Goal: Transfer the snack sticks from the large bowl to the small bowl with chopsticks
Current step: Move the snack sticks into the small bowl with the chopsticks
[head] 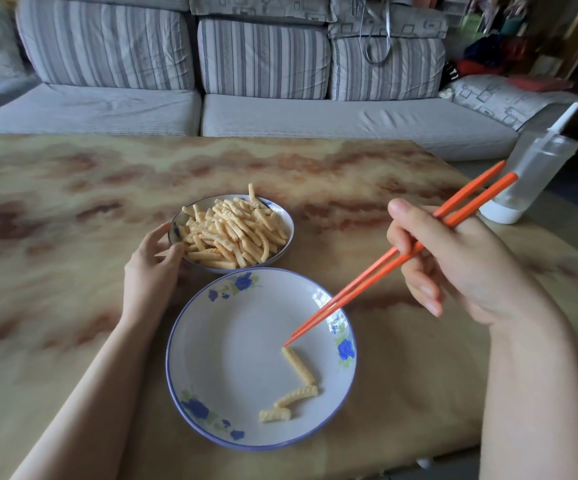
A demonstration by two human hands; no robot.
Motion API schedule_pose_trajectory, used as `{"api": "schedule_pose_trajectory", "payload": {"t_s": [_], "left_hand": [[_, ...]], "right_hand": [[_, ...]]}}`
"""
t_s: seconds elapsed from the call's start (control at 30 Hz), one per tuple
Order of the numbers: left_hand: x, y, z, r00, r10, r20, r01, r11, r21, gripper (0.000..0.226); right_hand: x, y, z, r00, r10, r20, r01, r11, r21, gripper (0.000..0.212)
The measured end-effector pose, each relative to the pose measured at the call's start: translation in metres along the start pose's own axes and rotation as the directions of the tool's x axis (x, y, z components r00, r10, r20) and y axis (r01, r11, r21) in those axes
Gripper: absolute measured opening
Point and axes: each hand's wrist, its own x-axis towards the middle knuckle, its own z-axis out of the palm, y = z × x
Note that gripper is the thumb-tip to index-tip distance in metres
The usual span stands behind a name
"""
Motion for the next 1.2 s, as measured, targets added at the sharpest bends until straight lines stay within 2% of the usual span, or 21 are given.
{"api": "schedule_pose_trajectory", "payload": {"t_s": [0.23, 0.33, 0.53, 0.67, 0.8, 0.93, 1.07, 1.2], "left_hand": [[0.002, -0.003, 0.001, 1.0, -0.006, 0.004, 0.006, 1.0, 0.001, 0.041], [0.002, -0.003, 0.001, 1.0, -0.01, 0.004, 0.01, 1.0, 0.001, 0.04], [0.0, 0.0, 0.0, 1.0, -0.003, 0.002, 0.003, 1.0, 0.002, 0.039], [-0.001, 0.0, 0.0, 1.0, 0.002, -0.004, -0.002, 1.0, 0.003, 0.039], [0.0, 0.0, 0.0, 1.0, -0.005, 0.001, 0.005, 1.0, 0.003, 0.039], [0.0, 0.0, 0.0, 1.0, -0.005, 0.009, 0.005, 1.0, -0.008, 0.04], [0.0, 0.0, 0.001, 1.0, -0.009, 0.008, 0.009, 1.0, -0.013, 0.04], [0.001, -0.001, 0.001, 1.0, -0.013, 0.009, 0.013, 1.0, -0.004, 0.04]], "right_hand": [[-0.006, -0.003, 0.001, 0.99, 0.04, 0.134, -0.032, 0.998, -0.058, 0.041], [-0.004, -0.002, 0.005, 0.991, 0.047, 0.123, -0.039, 0.997, -0.073, 0.042], [0.003, 0.004, 0.008, 0.998, 0.056, -0.01, -0.056, 0.998, -0.041, 0.043], [0.007, 0.004, 0.01, 0.993, -0.004, -0.119, 0.009, 0.999, 0.043, 0.043], [0.018, 0.007, 0.019, 0.942, -0.089, -0.324, 0.168, 0.96, 0.224, 0.047], [0.031, 0.011, 0.038, 0.87, -0.07, -0.489, 0.247, 0.919, 0.307, 0.044], [0.044, 0.02, 0.056, 0.824, -0.026, -0.565, 0.259, 0.905, 0.336, 0.041], [0.052, 0.027, 0.068, 0.818, -0.022, -0.575, 0.265, 0.901, 0.343, 0.042]]}}
